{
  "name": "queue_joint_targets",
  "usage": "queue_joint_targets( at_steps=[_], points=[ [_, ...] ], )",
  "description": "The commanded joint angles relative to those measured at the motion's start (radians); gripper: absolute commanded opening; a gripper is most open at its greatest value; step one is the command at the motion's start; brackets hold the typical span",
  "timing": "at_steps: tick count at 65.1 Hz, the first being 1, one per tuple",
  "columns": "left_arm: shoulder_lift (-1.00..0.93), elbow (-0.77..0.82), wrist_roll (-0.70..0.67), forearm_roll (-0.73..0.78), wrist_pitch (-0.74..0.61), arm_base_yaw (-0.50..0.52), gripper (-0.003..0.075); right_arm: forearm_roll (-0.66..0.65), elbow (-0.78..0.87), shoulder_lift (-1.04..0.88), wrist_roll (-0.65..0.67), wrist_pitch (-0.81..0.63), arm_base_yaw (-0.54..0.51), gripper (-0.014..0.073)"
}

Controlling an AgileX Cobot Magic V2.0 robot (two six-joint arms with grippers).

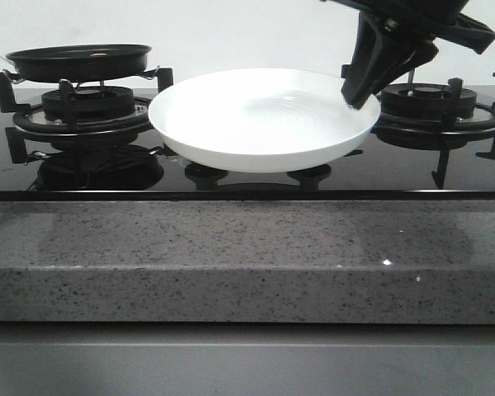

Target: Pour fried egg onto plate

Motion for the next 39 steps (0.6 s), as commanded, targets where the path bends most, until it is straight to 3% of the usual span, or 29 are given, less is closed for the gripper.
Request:
queue_joint_targets(
  at_steps=[1,9,18,23,39],
  points=[
    [0.015,-0.025,-0.002,-0.008,-0.098,-0.006,0.0322,0.023,-0.025,-0.039,-0.009,-0.045,0.001,-0.0067],
    [0.025,-0.025,-0.002,-0.008,-0.088,-0.006,0.0353,0.023,-0.025,-0.039,-0.009,-0.045,0.001,-0.0067],
    [0.065,-0.027,-0.002,-0.008,-0.087,-0.006,0.0576,0.023,-0.025,-0.039,-0.009,-0.045,0.001,-0.0067],
    [0.103,-0.027,-0.002,-0.008,-0.078,-0.006,0.0662,0.023,-0.025,-0.039,-0.009,-0.045,0.001,-0.0067],
    [0.325,-0.099,-0.002,-0.003,0.112,0.018,0.0662,0.023,-0.025,-0.039,-0.009,-0.045,0.001,-0.0067]
  ],
)
